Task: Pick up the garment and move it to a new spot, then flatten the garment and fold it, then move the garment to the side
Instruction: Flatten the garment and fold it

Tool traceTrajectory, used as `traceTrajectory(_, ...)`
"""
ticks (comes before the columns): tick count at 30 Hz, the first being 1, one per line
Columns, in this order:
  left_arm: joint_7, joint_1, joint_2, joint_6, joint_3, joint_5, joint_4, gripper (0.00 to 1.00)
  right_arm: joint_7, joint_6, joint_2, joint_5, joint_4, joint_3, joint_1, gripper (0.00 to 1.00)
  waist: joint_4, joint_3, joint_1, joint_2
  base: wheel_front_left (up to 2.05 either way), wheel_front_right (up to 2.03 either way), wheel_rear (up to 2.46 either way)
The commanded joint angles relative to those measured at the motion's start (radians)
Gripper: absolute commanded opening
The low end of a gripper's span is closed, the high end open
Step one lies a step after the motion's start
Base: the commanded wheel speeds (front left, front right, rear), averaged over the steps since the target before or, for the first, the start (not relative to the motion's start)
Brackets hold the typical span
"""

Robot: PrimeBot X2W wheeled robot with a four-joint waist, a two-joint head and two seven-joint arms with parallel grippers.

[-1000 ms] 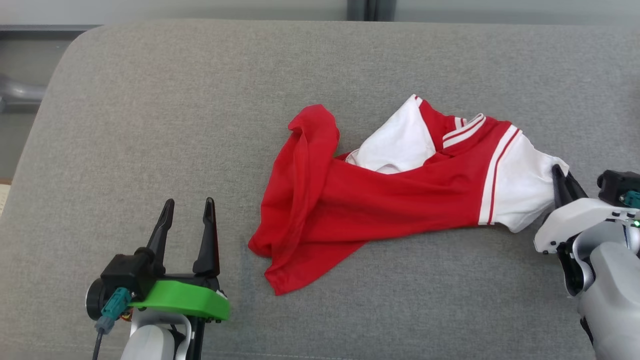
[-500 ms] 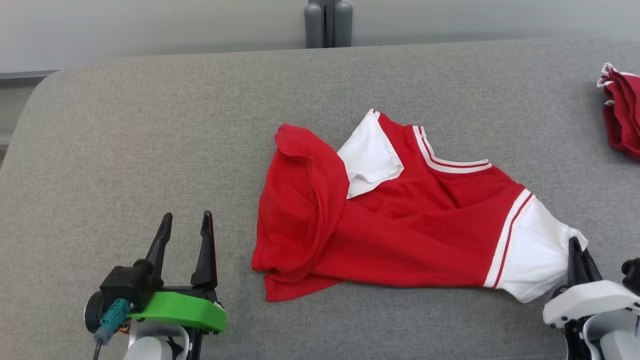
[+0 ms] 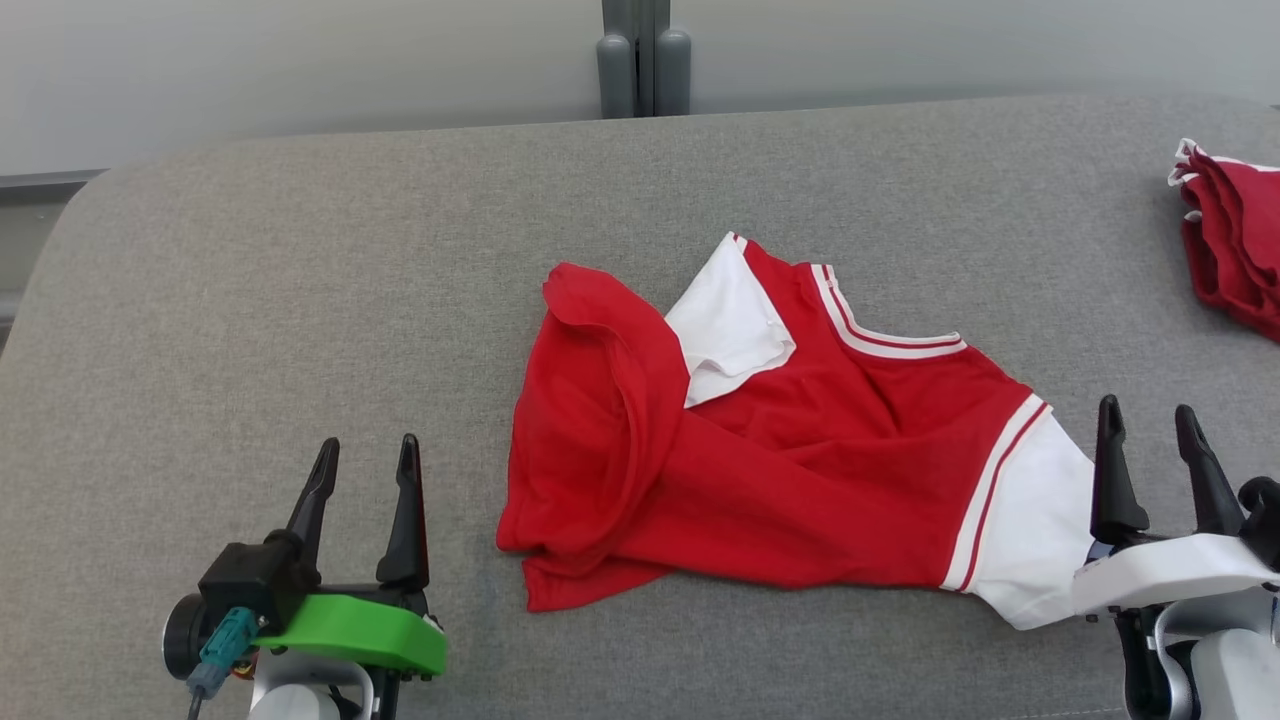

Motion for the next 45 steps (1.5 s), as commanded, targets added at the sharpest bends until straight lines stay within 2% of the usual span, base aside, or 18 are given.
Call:
traceTrajectory(1, 0.000, 0.013, 0.002, -0.004, 0.005, 0.001, 0.002, 1.00, -0.006, 0.000, -0.007, -0.014, -0.027, 0.018, 0.017, 1.00, 0.000, -0.005, 0.0000, 0.0000, 0.00, 0.00, 0.00)
traceTrajectory(8, 0.000, 0.026, 0.002, -0.008, 0.004, 0.015, 0.003, 1.00, -0.012, 0.000, -0.017, -0.039, -0.145, 0.139, 0.064, 1.00, -0.002, -0.015, 0.0000, 0.0000, 0.00, 0.00, 0.00)
traceTrajectory(19, 0.000, 0.064, 0.002, -0.024, -0.076, 0.059, 0.069, 1.00, -0.013, 0.000, 0.014, -0.070, -0.174, 0.185, 0.102, 1.00, -0.019, -0.022, 0.0000, 0.0000, 0.00, 0.00, 0.00)
traceTrajectory(32, 0.000, 0.079, 0.010, -0.030, -0.194, 0.041, 0.212, 1.00, -0.013, 0.000, -0.035, -0.112, -0.031, 0.107, 0.110, 1.00, -0.037, -0.019, 0.0000, 0.0000, 0.00, 0.00, 0.00)
traceTrajectory(45, 0.000, 0.003, 0.016, -0.030, -0.268, 0.000, 0.338, 1.00, -0.013, 0.000, -0.106, -0.160, 0.273, 0.086, -0.028, 1.00, -0.046, 0.005, 0.0000, 0.0000, 0.00, 0.00, 0.00)
